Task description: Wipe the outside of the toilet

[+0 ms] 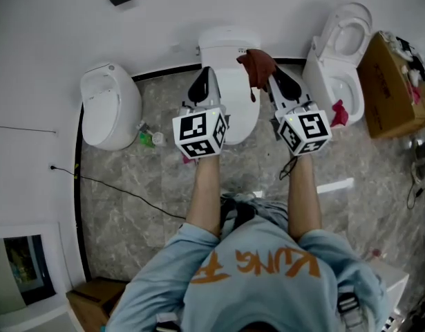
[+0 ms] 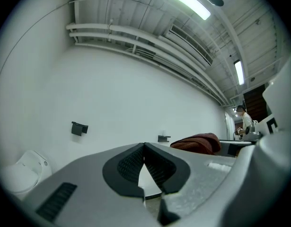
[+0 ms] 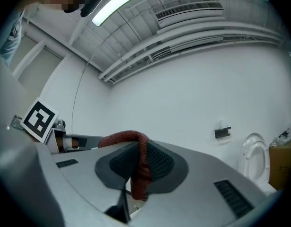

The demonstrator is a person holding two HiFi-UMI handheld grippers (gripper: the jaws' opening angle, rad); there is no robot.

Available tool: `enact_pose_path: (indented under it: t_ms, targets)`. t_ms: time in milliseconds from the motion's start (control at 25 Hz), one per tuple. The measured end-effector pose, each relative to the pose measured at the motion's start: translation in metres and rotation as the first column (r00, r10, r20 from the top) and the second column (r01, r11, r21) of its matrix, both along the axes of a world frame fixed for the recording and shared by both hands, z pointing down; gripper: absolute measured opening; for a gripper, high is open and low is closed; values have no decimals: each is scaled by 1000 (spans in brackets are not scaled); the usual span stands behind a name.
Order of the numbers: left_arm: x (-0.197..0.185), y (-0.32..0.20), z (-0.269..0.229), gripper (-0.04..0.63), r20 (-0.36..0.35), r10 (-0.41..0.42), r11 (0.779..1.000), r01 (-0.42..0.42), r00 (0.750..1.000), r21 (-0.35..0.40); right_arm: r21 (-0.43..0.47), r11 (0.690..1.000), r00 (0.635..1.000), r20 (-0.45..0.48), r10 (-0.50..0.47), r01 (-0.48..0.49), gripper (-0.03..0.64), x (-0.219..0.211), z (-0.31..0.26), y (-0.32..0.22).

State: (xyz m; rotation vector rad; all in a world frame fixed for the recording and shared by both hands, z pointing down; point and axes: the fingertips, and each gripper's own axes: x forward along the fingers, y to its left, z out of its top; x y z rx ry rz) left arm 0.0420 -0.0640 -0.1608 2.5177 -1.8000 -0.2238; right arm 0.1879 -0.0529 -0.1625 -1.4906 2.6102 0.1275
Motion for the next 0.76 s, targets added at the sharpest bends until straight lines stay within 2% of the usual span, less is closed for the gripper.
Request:
enact_pose_path:
  t_ms: [320, 520, 760]
  targets:
    - [19, -8, -2, -6, 9, 37, 999, -38, 999, 11, -11, 999, 999, 10, 38, -38, 49, 16, -3, -2]
    - [32, -9, -4, -6, 21, 66, 998, -66, 998, 14, -13, 995, 995, 1, 98, -98, 49, 27, -4, -3]
    - [40, -8, -7, -6, 25, 74, 997, -74, 997, 12, -14, 995, 995, -9, 98, -98, 49, 35, -8, -3]
